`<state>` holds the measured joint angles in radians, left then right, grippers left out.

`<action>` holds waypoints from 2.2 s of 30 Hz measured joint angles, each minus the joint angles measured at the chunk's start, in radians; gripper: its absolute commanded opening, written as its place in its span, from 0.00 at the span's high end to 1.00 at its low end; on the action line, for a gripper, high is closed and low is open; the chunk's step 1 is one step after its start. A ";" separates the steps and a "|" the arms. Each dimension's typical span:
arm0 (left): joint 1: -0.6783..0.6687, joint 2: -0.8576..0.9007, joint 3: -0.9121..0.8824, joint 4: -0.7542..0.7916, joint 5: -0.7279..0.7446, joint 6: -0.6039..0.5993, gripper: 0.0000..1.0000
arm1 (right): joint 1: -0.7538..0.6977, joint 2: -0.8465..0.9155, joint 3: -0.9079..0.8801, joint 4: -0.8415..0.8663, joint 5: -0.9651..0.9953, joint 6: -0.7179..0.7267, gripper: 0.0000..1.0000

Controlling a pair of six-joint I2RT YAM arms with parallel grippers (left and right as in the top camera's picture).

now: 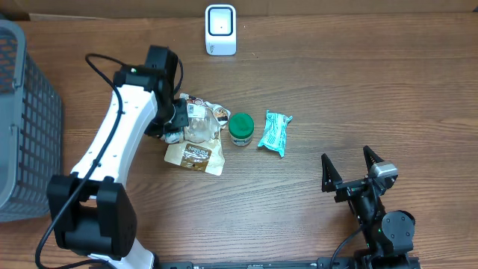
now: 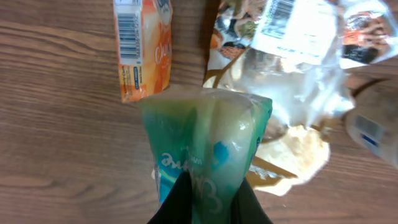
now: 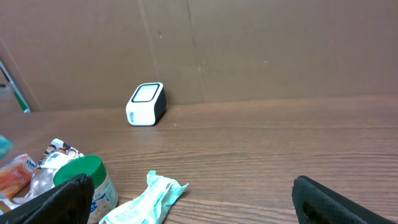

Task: Scan the item barcode
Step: 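Carry the teal packet with the left gripper and drop it by the pouch, then withdraw the left gripper to the left beside the basket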

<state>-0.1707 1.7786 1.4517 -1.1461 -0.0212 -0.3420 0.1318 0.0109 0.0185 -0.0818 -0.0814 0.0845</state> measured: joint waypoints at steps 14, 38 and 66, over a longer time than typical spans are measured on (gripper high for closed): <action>0.001 0.000 0.059 -0.083 -0.006 0.022 0.39 | 0.000 0.000 0.000 0.000 0.000 0.000 0.00; 0.642 -0.117 0.786 -0.482 0.026 0.114 0.01 | 0.000 0.000 0.000 0.001 0.000 0.000 0.00; 0.671 -0.116 0.786 -0.482 0.029 0.114 0.00 | 0.000 0.000 0.000 0.000 0.004 0.000 0.00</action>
<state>0.4999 1.6627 2.2379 -1.6279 0.0078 -0.2279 0.1314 0.0109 0.0185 -0.0814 -0.0772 0.0841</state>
